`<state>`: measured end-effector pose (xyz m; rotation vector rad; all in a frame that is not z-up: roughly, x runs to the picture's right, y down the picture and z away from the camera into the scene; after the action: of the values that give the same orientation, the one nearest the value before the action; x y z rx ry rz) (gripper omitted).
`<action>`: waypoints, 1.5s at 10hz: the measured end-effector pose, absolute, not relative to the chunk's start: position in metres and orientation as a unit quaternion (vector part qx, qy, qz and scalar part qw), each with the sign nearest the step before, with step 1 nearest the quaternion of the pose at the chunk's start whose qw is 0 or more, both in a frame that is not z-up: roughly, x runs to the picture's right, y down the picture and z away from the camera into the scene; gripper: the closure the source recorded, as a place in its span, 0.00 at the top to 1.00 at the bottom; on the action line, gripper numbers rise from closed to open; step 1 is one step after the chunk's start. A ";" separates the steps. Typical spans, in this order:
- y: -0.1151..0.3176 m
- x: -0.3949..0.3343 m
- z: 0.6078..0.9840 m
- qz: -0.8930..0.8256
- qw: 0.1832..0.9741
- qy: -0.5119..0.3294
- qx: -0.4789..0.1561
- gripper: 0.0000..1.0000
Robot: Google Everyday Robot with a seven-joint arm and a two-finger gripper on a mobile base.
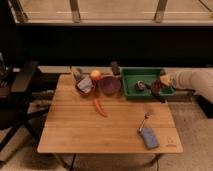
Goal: Place grapes in tray
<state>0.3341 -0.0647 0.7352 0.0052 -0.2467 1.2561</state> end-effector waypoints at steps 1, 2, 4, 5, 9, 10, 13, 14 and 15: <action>-0.073 0.336 0.735 0.590 0.799 -0.120 0.006 0.00; -0.073 0.338 0.734 0.590 0.798 -0.120 0.006 0.00; -0.073 0.338 0.734 0.590 0.798 -0.120 0.006 0.00; -0.073 0.337 0.735 0.590 0.798 -0.121 0.007 0.00; -0.116 0.350 0.748 0.610 0.776 -0.155 0.043 0.00; -0.128 0.349 0.755 0.612 0.773 -0.164 0.044 0.00; -0.155 0.341 0.774 0.605 0.774 -0.178 0.047 0.14; -0.158 0.337 0.778 0.603 0.776 -0.179 0.046 0.22; -0.162 0.338 0.785 0.604 0.776 -0.177 0.047 0.35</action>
<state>0.3384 -0.1621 0.7853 0.1018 -0.3825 1.3074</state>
